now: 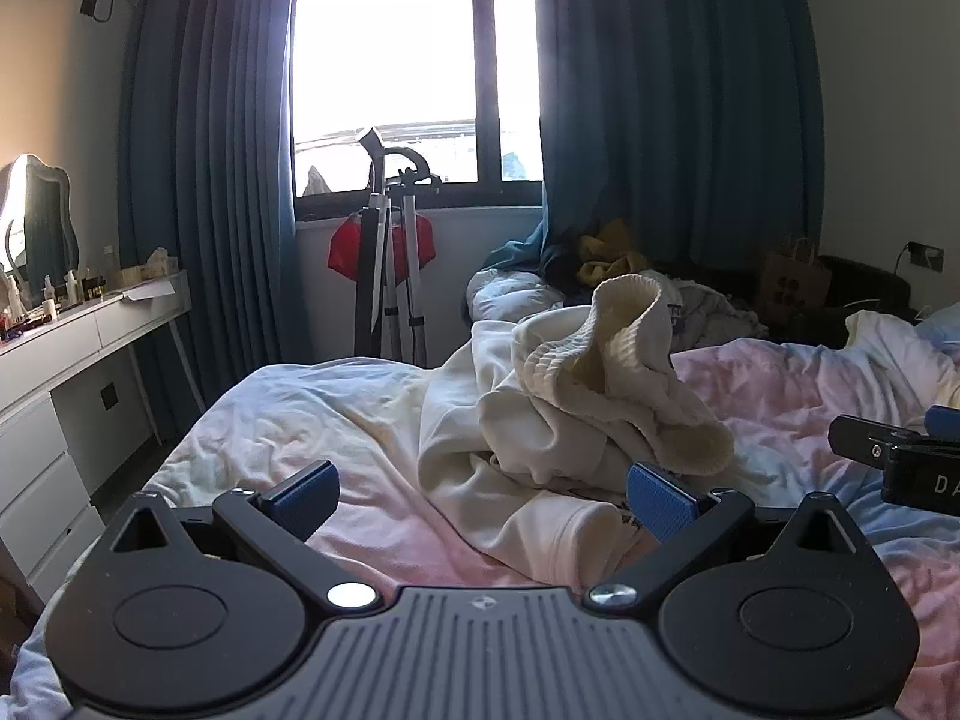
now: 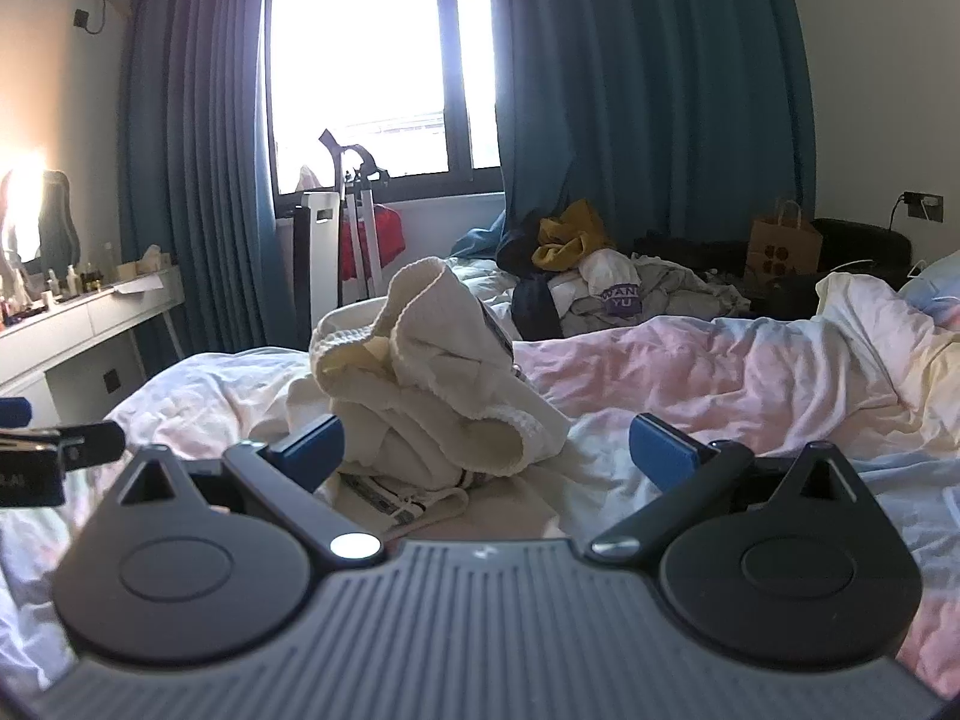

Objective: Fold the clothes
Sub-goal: 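Move both grippers toward the crumpled cream garment on the bed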

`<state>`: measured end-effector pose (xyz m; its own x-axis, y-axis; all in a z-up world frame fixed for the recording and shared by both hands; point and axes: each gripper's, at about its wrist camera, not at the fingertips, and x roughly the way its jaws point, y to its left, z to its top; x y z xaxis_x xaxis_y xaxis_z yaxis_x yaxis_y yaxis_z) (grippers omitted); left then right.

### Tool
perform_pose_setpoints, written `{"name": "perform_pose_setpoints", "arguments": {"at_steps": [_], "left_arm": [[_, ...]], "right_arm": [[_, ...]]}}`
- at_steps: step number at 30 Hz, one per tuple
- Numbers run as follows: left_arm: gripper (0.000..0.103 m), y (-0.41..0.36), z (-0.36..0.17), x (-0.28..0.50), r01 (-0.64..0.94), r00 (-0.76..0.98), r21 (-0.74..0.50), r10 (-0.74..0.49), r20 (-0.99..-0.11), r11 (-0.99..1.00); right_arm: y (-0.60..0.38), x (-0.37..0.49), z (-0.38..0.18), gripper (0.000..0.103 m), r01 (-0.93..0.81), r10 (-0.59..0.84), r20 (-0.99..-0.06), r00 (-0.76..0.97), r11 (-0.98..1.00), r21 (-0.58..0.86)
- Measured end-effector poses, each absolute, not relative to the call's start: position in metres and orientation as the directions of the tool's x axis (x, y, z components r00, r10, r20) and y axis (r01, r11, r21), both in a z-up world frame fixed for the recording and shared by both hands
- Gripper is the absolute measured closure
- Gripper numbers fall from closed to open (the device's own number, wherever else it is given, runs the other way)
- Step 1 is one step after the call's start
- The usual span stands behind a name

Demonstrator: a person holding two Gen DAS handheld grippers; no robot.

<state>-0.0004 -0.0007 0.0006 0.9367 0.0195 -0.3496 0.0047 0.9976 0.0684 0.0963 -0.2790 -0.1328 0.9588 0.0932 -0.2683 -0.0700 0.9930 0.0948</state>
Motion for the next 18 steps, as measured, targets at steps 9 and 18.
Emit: {"name": "perform_pose_setpoints", "arguments": {"at_steps": [9, 18], "left_arm": [[0.0, 0.011, -0.001, -0.005, 0.022, 0.93, 0.05, -0.003, -0.366, 0.999], [0.0, 0.009, -0.002, -0.005, 0.02, 0.93, 0.063, 0.005, -0.367, 0.998]], "right_arm": [[-0.275, 0.099, -0.137, 0.0, -0.065, 0.086, -0.272, 0.958, 0.994, 0.087], [-0.275, 0.098, -0.141, 0.0, -0.086, 0.112, -0.278, 0.954, 0.991, 0.102]]}}
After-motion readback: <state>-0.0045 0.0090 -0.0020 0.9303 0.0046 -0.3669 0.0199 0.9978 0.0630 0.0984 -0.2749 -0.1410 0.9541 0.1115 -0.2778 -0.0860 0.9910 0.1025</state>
